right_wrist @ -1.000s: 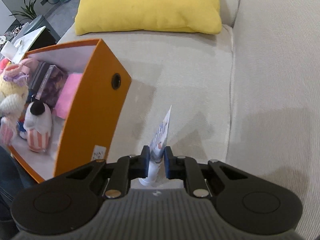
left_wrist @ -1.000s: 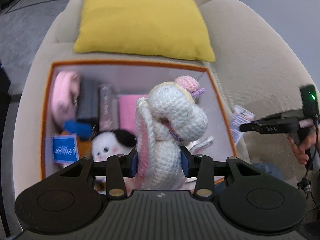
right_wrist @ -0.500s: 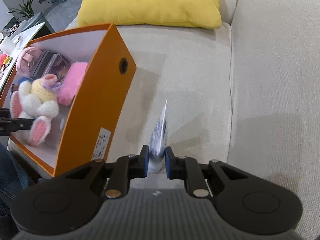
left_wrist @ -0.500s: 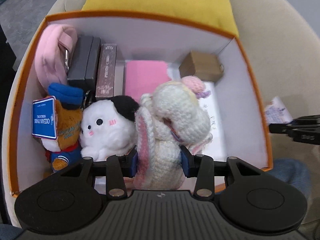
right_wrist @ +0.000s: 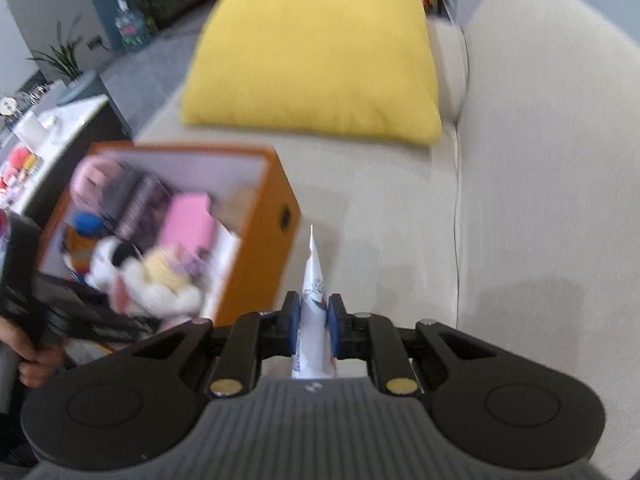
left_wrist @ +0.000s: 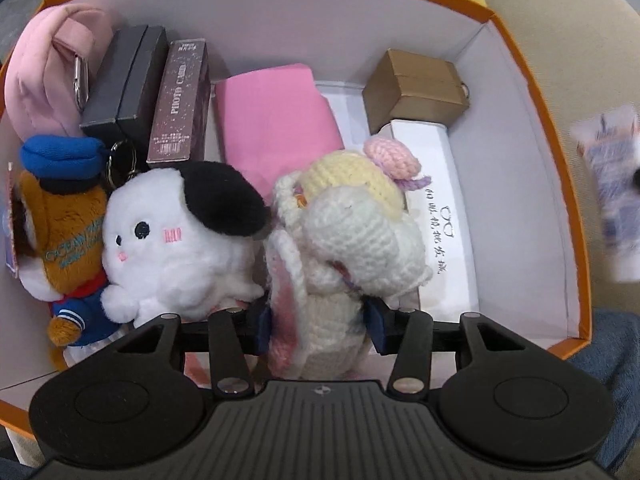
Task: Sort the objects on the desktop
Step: 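Lower crocheted bunny into the box and open the left tool, then carry lotion tube over the box and lower it beside the pink wallet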
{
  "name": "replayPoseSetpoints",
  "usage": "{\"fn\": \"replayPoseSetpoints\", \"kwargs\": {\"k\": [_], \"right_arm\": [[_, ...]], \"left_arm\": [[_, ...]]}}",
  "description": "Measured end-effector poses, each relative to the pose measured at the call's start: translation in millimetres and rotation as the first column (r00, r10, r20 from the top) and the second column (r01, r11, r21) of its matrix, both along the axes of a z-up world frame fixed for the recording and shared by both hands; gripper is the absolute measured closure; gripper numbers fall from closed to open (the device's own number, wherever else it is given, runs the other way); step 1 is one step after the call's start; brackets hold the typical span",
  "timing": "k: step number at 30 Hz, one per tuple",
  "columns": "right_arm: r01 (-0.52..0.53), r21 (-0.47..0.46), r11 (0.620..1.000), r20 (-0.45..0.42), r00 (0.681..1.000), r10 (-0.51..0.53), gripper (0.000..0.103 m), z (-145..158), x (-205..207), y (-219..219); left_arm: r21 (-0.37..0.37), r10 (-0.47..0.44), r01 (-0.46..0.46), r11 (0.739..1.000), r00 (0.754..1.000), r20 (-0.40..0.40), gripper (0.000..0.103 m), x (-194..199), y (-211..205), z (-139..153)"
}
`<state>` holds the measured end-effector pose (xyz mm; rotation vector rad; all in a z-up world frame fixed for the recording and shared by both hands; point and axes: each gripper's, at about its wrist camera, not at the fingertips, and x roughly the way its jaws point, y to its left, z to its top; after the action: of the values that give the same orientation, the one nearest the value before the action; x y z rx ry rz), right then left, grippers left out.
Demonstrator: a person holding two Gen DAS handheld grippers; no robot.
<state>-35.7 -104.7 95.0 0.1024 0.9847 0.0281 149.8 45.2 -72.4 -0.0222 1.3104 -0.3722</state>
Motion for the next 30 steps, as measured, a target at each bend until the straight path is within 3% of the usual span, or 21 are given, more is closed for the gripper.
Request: {"fn": "replayPoseSetpoints", "kwargs": {"k": [5,9,11,14,17,20,30], "right_arm": [[-0.073,0.016,0.997,0.088,0.994,0.071,0.088,37,6,23],[-0.144,0.048,0.988,0.103,0.985,0.138,0.088,44,25,50],[-0.166,0.028,0.986,0.101,0.982,0.162,0.088,39,37,65],[-0.179,0.002,0.984,0.096,0.979,0.178,0.088,24,58,84],[-0.176,-0.016,0.984,0.080,0.981,0.177,0.088,6,80,98],[-0.170,-0.004,0.985,0.056,0.984,0.170,0.088,-12,100,105],[-0.174,-0.074,0.982,-0.025,0.985,0.173,0.087,-54,128,122]], "left_arm": [[-0.047,0.000,0.001,0.999,1.000,0.020,0.045,-7,15,20],[-0.078,0.015,-0.008,0.997,0.995,0.097,0.045,-11,26,42],[-0.082,0.002,0.010,0.997,0.990,0.138,0.045,-10,27,47],[-0.128,-0.017,0.034,0.991,0.991,0.132,0.047,-1,14,42],[-0.093,-0.030,0.041,0.995,0.993,0.118,0.062,0,8,31],[-0.129,-0.030,0.041,0.991,0.996,0.089,0.067,-4,19,24],[-0.195,-0.013,0.021,0.980,0.999,0.043,0.067,-1,39,19]]}}
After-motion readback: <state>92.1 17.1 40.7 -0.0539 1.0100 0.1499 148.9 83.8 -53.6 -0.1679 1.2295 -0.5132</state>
